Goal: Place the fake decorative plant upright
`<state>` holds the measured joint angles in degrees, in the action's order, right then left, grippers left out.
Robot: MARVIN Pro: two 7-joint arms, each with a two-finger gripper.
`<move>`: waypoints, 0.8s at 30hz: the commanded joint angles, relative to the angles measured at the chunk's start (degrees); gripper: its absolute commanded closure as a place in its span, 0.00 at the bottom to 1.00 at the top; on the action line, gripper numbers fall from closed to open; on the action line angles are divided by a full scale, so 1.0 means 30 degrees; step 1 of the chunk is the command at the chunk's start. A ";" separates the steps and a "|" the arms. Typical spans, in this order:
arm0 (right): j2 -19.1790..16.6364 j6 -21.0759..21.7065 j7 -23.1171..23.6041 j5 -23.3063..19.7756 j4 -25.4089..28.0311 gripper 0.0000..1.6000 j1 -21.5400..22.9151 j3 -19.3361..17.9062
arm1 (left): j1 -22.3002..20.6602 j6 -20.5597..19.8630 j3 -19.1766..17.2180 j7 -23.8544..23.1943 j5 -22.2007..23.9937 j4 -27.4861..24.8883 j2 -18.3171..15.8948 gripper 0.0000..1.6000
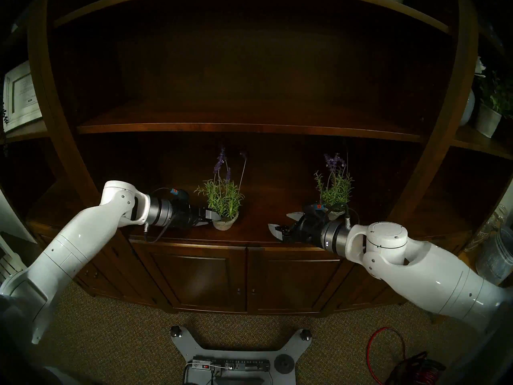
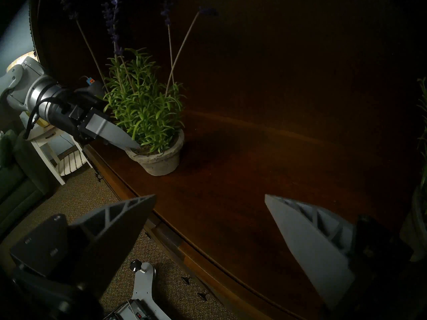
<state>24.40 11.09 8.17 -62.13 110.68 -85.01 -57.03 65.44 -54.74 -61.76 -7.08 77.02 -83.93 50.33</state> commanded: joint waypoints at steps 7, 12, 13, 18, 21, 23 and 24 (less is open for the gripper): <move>0.0005 -0.0297 -0.0046 -0.0039 0.0254 0.00 0.0381 -0.0439 | -0.0355 0.0503 -0.0108 -0.0413 -0.0364 -0.0070 -0.0150 0.05; 0.0005 -0.0297 -0.0046 -0.0039 0.0254 0.00 0.0381 -0.0439 | -0.0126 0.0580 -0.0236 -0.0698 -0.0419 -0.0230 -0.0419 0.05; 0.0005 -0.0296 -0.0045 -0.0039 0.0254 0.00 0.0381 -0.0439 | -0.0094 0.0569 -0.0276 -0.0727 -0.0402 -0.0289 -0.0470 0.05; 0.0007 -0.0286 -0.0042 -0.0037 0.0251 0.00 0.0386 -0.0435 | -0.0014 0.0494 -0.0537 -0.0836 -0.0264 -0.0668 -0.0718 0.04; 0.0007 -0.0285 -0.0041 -0.0037 0.0250 0.00 0.0387 -0.0434 | -0.0008 0.0512 -0.0585 -0.0866 -0.0220 -0.0697 -0.0762 0.03; 0.0007 -0.0284 -0.0041 -0.0037 0.0250 0.00 0.0387 -0.0434 | -0.0001 0.0552 -0.0637 -0.0891 -0.0177 -0.0691 -0.0789 0.04; 0.0007 -0.0284 -0.0041 -0.0037 0.0250 0.00 0.0388 -0.0434 | 0.0008 0.0597 -0.0651 -0.0844 -0.0207 -0.0711 -0.0797 0.04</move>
<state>24.40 11.08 8.17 -62.13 110.70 -85.01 -57.03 66.54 -53.45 -62.11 -8.82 75.69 -84.64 48.49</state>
